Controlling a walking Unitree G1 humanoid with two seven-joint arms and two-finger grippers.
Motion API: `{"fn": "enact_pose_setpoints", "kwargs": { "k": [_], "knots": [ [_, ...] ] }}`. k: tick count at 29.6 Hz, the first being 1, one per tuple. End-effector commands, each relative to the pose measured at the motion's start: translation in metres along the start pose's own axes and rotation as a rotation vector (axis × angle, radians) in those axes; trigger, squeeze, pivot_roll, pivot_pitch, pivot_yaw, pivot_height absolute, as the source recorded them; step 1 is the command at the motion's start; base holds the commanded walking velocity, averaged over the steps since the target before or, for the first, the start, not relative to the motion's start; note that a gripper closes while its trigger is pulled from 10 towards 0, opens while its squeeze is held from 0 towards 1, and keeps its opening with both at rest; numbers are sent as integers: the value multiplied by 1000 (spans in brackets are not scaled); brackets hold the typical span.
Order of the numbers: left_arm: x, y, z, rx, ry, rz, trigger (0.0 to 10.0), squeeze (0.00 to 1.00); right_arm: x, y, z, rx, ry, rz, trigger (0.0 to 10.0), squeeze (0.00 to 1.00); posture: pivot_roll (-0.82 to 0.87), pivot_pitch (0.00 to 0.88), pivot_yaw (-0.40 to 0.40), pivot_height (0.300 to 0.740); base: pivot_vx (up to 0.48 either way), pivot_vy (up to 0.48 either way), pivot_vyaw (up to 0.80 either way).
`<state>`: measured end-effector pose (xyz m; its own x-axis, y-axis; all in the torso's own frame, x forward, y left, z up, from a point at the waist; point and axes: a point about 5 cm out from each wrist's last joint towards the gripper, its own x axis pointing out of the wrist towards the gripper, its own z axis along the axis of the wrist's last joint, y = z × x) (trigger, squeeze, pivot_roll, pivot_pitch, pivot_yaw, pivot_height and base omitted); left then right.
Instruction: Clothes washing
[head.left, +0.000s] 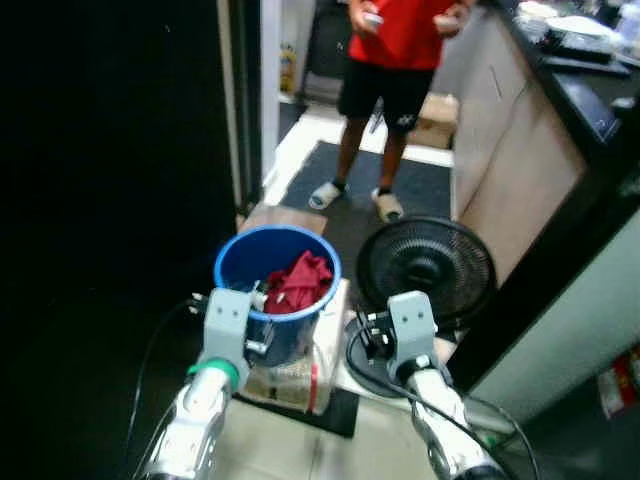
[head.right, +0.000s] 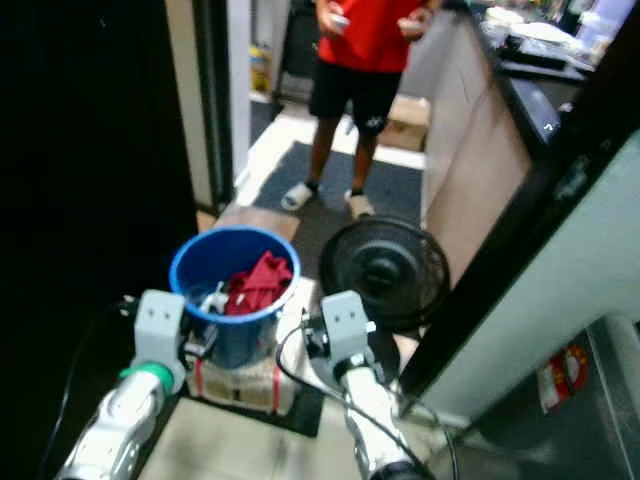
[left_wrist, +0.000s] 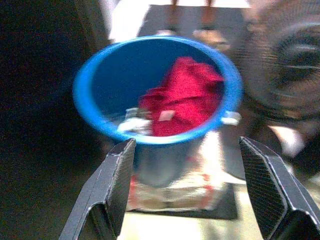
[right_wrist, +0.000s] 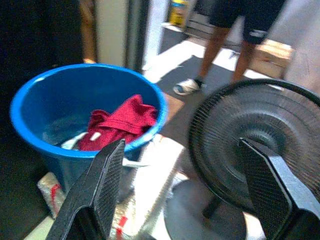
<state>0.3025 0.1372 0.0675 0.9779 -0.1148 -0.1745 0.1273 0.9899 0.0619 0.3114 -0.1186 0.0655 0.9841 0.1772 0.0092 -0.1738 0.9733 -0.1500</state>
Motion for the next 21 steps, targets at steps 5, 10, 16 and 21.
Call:
{"fn": "enact_pose_setpoints", "kwargs": {
  "k": [5, 10, 16, 21],
  "knots": [
    [0, -2, -3, 8, 9, -2, 10000, 0, -4, -2, -6, 5, 21, -10, 10000, 0, 63, 0, -3, 740, 0, 0, 0],
    [0, -2, -3, 7, 10, -1, 10000, 0, -4, -2, -7, 5, 21, -9, 10000, 0, 63, 0, -3, 740, 0, 0, 0],
    [0, -2, -4, 8, 12, 0, 10000, 0, -4, -2, -7, 1, 23, -6, 10000, 0, 63, 0, -4, 740, 0, 0, 0],
    [0, -2, -4, 10, 14, 1, 10000, 0, -4, -1, -7, 0, 23, -2, 10000, 0, 65, 0, -3, 740, 0, 0, 0]
  ]
}}
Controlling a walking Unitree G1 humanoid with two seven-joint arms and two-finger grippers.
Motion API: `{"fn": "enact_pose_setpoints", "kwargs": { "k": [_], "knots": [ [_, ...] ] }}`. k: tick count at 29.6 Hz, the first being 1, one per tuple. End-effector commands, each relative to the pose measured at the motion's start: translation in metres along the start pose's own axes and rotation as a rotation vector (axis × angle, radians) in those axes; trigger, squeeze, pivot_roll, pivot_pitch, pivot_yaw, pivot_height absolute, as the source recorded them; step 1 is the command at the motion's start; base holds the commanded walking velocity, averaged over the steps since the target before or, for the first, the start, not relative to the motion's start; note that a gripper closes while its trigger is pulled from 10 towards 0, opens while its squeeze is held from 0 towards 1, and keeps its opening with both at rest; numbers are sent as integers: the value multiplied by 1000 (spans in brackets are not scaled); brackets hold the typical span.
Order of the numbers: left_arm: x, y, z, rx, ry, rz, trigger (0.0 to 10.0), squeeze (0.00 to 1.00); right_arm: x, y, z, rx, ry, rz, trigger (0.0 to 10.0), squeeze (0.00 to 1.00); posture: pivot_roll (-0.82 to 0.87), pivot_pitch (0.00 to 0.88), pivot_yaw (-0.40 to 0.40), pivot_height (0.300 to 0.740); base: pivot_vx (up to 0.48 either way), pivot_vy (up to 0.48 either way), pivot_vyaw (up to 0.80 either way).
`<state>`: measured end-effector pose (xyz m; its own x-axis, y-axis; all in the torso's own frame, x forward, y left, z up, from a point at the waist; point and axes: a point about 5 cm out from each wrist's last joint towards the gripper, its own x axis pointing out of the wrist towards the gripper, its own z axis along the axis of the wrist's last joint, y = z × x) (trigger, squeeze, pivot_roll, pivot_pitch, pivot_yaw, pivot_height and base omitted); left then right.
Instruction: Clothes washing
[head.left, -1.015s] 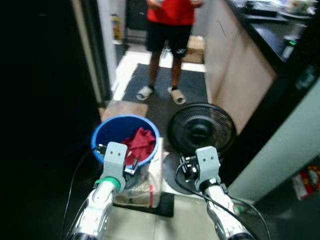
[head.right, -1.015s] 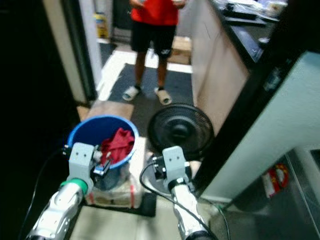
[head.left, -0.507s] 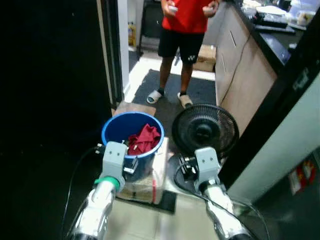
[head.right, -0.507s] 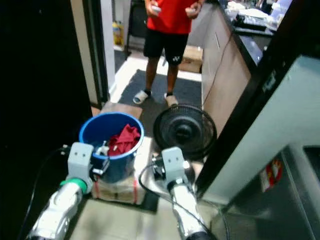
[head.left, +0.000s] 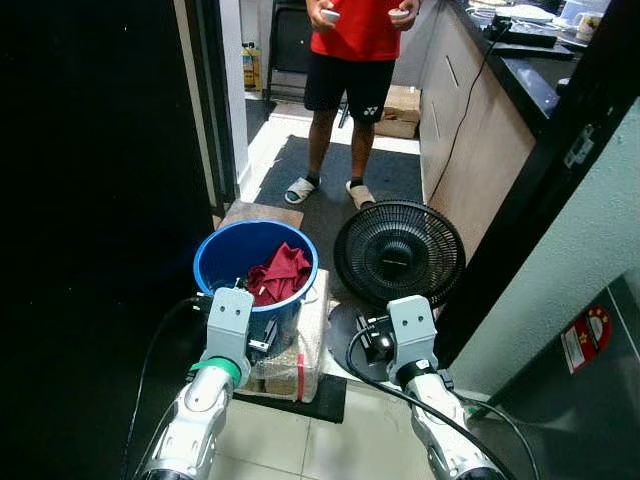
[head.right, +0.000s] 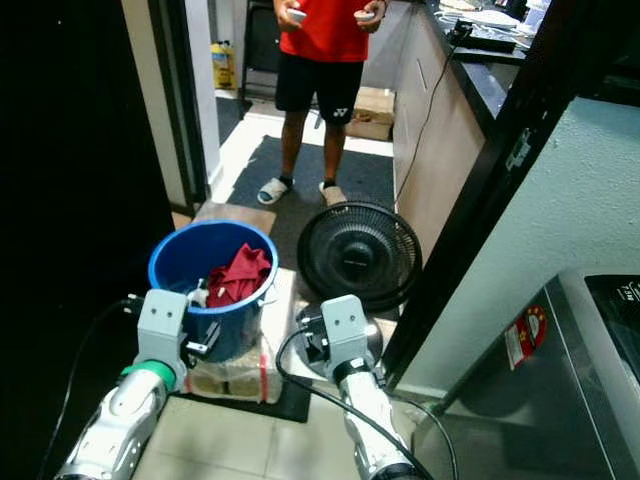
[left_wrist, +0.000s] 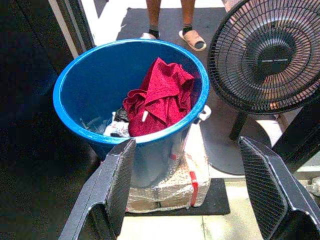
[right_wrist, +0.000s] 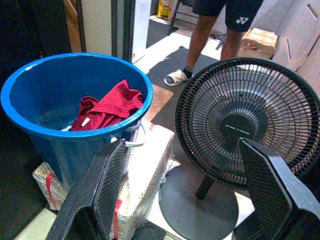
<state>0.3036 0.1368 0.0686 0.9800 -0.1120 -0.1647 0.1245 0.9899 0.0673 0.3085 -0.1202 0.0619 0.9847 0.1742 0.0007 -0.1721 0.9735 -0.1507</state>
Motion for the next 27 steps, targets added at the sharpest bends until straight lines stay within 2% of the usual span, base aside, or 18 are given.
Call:
{"fn": "enact_pose_setpoints", "kwargs": {
  "k": [1, 27],
  "knots": [
    [-1, -2, -6, 5, 23, -3, 10000, 0, -1, -1, -4, 0, 15, -1, 10000, 0, 65, 0, -3, 740, 0, 0, 0],
    [-2, -3, -7, -6, 29, 5, 10000, 0, -1, 1, -4, -11, 17, 13, 10000, 0, 67, 0, -7, 740, 0, 0, 0]
  ]
}}
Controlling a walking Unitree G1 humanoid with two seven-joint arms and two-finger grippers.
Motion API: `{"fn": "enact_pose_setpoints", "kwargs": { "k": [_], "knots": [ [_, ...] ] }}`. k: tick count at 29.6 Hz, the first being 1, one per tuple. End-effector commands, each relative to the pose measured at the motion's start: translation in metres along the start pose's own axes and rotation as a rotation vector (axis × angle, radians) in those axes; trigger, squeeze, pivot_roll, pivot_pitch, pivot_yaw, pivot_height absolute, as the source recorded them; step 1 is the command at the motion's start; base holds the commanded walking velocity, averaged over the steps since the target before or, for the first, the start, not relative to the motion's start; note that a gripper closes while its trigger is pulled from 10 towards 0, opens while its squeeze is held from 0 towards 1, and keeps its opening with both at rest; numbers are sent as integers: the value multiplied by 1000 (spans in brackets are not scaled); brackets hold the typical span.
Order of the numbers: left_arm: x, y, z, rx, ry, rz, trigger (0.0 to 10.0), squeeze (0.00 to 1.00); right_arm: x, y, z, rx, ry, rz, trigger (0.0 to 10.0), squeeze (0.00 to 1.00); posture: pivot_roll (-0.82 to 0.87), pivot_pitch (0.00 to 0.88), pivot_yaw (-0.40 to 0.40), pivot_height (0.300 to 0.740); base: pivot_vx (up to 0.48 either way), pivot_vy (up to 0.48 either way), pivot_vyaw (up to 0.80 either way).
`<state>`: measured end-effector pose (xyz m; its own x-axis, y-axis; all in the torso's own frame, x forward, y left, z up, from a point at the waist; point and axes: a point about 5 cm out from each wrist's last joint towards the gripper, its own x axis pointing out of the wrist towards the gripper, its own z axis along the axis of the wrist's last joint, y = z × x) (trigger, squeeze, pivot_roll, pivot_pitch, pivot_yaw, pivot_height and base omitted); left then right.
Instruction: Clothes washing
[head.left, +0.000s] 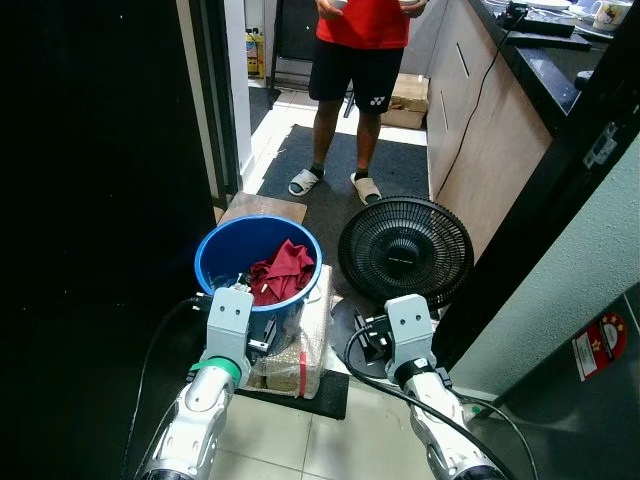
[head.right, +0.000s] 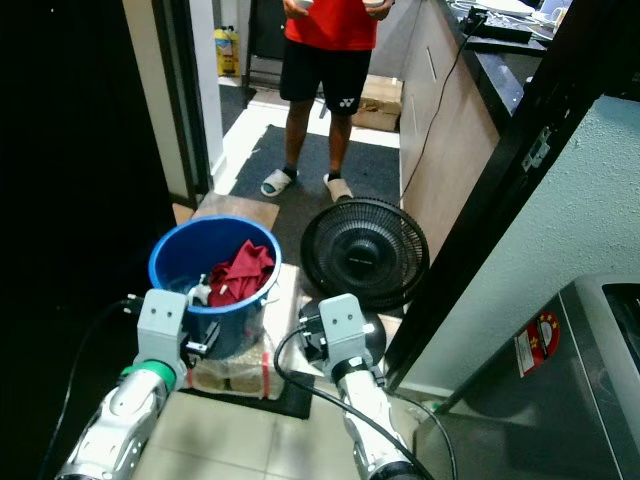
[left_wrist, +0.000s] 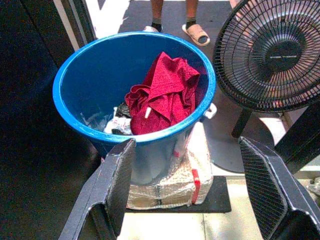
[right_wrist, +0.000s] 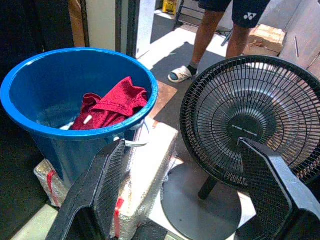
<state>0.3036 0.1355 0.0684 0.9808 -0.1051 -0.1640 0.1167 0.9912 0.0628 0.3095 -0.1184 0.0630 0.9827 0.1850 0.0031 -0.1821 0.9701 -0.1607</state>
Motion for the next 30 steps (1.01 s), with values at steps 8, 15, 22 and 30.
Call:
{"fn": "enact_pose_setpoints", "kwargs": {
  "k": [8, 15, 22, 30],
  "knots": [
    [-2, -2, -5, 22, 13, -2, 10000, 0, -3, 4, -6, -19, 22, 26, 10000, 0, 66, 0, -6, 740, 231, 0, 100],
    [-1, 0, -5, 31, 12, 12, 10000, 0, -4, 5, -6, -6, 17, 27, 10000, 0, 65, 0, -5, 740, 480, 0, 457],
    [-1, 1, -5, 31, 13, 18, 10000, 0, -4, 5, -5, -3, 15, 20, 10000, 0, 64, 0, -3, 740, 480, 0, 0],
    [-1, 2, -6, 29, 21, 23, 10000, 0, -4, 3, -6, -4, 19, 12, 10000, 0, 63, 0, -1, 740, 165, 0, 0]
  ]
}}
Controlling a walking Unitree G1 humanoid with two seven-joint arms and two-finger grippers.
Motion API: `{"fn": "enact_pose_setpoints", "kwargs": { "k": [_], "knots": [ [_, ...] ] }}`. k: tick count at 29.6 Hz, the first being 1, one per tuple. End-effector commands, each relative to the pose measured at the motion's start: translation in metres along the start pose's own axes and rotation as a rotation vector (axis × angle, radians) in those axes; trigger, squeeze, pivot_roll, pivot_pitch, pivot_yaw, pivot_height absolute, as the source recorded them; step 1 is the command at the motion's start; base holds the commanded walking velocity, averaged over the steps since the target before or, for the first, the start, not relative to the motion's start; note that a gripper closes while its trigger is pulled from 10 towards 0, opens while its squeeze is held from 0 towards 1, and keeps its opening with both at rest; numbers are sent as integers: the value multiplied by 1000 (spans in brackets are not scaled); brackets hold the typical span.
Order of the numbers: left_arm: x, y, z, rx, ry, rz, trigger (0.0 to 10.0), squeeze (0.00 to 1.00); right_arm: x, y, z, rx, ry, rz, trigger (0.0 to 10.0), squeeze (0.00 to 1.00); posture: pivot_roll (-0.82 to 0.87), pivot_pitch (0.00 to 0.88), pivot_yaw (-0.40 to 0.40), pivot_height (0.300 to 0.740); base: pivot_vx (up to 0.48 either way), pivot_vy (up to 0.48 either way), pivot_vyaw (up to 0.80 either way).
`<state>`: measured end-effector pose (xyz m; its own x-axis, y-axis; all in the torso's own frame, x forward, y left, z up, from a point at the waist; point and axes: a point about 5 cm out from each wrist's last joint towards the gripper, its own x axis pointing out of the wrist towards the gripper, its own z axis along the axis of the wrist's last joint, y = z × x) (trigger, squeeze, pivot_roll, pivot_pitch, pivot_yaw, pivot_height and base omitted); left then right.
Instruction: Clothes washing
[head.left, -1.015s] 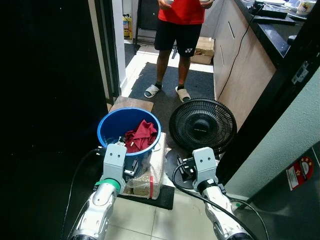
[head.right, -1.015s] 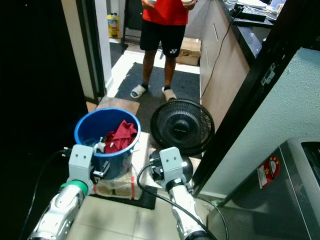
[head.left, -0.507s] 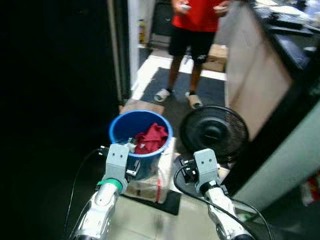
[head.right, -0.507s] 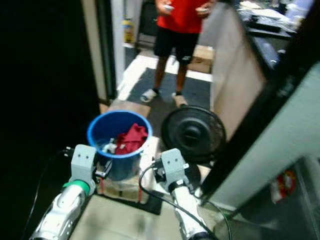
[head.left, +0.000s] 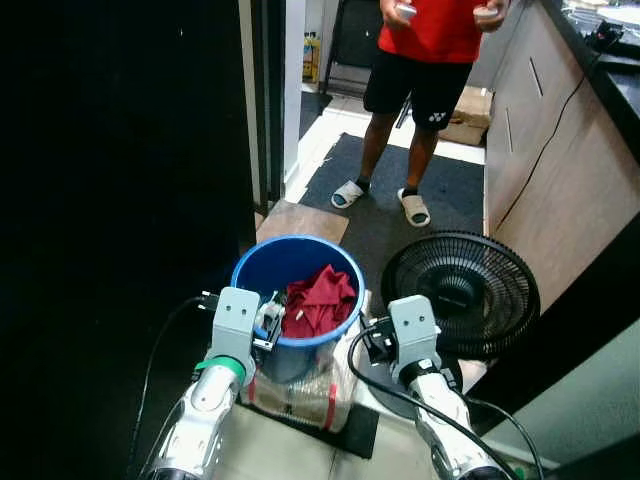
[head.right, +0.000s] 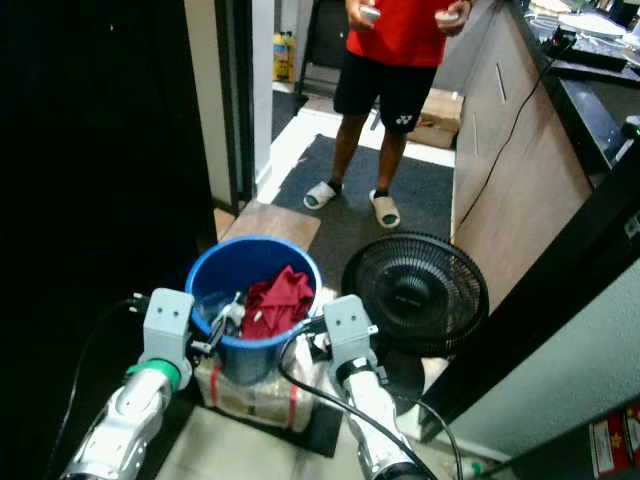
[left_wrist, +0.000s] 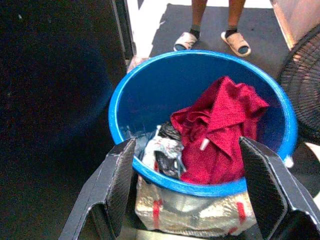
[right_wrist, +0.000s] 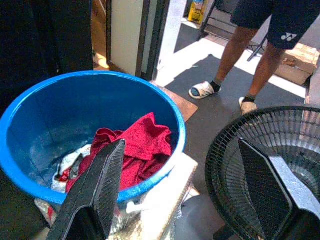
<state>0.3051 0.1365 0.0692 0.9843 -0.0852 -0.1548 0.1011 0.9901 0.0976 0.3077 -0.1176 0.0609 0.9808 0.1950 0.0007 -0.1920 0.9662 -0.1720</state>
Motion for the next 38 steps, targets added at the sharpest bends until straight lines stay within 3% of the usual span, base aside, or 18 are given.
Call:
{"fn": "enact_pose_setpoints", "kwargs": {
  "k": [1, 38],
  "knots": [
    [-2, 0, -7, -2, 27, 2, 10000, 0, -3, 1, -5, 8, 18, 0, 10000, 0, 63, 0, -1, 740, 274, 0, 0],
    [-2, 0, -11, 2, 42, 15, 10000, 0, -3, 2, -5, -4, 20, 13, 10000, 0, 60, 0, -8, 740, 441, 0, 0]
  ]
}}
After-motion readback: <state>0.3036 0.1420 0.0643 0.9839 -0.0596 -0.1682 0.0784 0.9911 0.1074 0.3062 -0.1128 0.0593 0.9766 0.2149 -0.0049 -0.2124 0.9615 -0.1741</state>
